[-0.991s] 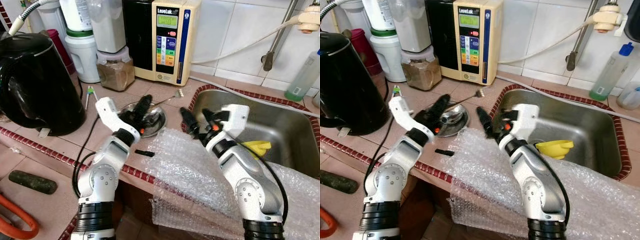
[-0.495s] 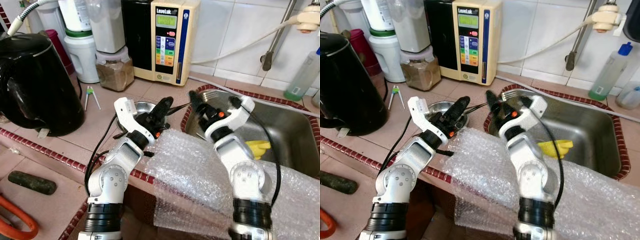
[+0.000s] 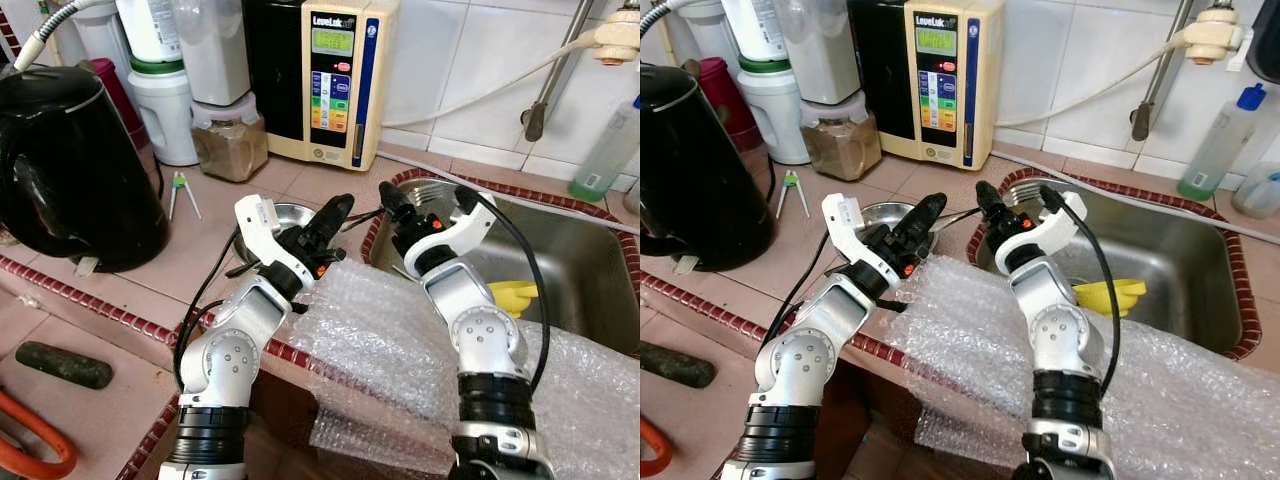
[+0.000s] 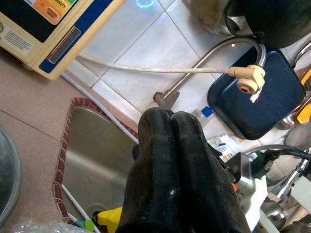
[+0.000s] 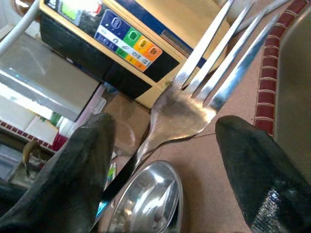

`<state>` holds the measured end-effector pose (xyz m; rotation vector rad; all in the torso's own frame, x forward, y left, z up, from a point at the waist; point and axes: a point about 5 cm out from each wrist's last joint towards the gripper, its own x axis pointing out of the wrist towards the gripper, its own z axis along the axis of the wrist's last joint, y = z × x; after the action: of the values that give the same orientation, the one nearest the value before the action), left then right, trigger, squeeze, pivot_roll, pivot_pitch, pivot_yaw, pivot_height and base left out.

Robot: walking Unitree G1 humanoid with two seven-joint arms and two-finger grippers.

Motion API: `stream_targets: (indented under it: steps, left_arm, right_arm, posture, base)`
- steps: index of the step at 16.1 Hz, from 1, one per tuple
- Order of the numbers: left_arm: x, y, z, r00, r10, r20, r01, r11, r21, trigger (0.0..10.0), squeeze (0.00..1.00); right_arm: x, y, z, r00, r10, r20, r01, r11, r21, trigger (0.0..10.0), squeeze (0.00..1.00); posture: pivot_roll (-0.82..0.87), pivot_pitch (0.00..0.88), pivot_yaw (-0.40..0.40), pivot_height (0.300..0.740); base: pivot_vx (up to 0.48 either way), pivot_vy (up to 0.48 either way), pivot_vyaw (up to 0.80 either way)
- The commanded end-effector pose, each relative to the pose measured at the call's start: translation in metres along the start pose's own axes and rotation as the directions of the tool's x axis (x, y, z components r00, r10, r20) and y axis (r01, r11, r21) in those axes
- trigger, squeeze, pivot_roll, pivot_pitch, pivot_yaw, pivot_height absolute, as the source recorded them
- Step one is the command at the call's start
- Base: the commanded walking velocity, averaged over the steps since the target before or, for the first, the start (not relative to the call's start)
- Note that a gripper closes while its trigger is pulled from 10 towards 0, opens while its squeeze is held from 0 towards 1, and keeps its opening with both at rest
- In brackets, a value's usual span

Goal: Kitchen organization

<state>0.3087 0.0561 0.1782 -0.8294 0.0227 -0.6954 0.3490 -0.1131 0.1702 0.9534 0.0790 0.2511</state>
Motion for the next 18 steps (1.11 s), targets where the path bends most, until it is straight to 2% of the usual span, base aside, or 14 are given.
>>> stream_targets:
  steps: [1,3,5,9,14,18]
  left_arm:
    - [0.002,-0.004,-0.001,1.0,-0.019,-0.008,0.019,1.0,0.009,0.0,0.0]
    - [0.002,-0.004,-0.002,1.0,-0.02,-0.007,0.021,1.0,0.009,0.0,0.0]
    - [0.001,-0.004,-0.002,1.0,-0.017,-0.007,0.017,1.0,0.006,0.0,0.0]
    - [0.001,-0.004,-0.004,1.0,-0.018,-0.01,0.018,1.0,0.001,0.0,0.0]
    - [0.001,-0.004,-0.005,1.0,-0.015,-0.012,0.015,1.0,0.001,0.0,0.0]
    - [0.0,-0.003,-0.005,1.0,-0.008,-0.009,0.008,1.0,0.003,0.0,0.0]
  right_arm:
    - [0.011,0.026,-0.01,0.998,0.066,0.002,-0.066,0.995,0.071,0.0,0.0]
    - [0.014,0.029,-0.005,0.998,0.065,0.023,-0.067,0.987,0.146,0.0,0.0]
    - [0.015,0.029,-0.002,0.997,0.065,0.029,-0.069,0.984,0.164,0.0,0.0]
    - [0.014,0.041,-0.002,0.992,0.124,0.015,-0.125,0.969,0.213,0.0,0.0]
    - [0.009,0.047,-0.006,0.983,0.181,-0.022,-0.172,0.96,0.219,0.0,0.0]
    - [0.008,0.045,-0.002,0.986,0.168,-0.016,-0.161,0.964,0.212,0.0,0.0]
  posture:
    - [-0.04,0.007,0.022,0.74]
    - [-0.03,0.011,0.017,0.74]
    - [-0.04,0.013,0.016,0.74]
    - [-0.04,0.017,0.015,0.74]
    - [-0.04,0.022,0.014,0.74]
    - [-0.04,0.03,0.014,0.74]
  base:
    - [0.0,0.0,0.0]
    - [0.0,0.0,0.0]
    - [0.0,0.0,0.0]
    - [0.0,0.0,0.0]
    - [0.0,0.0,0.0]
    - [0.0,0.0,0.0]
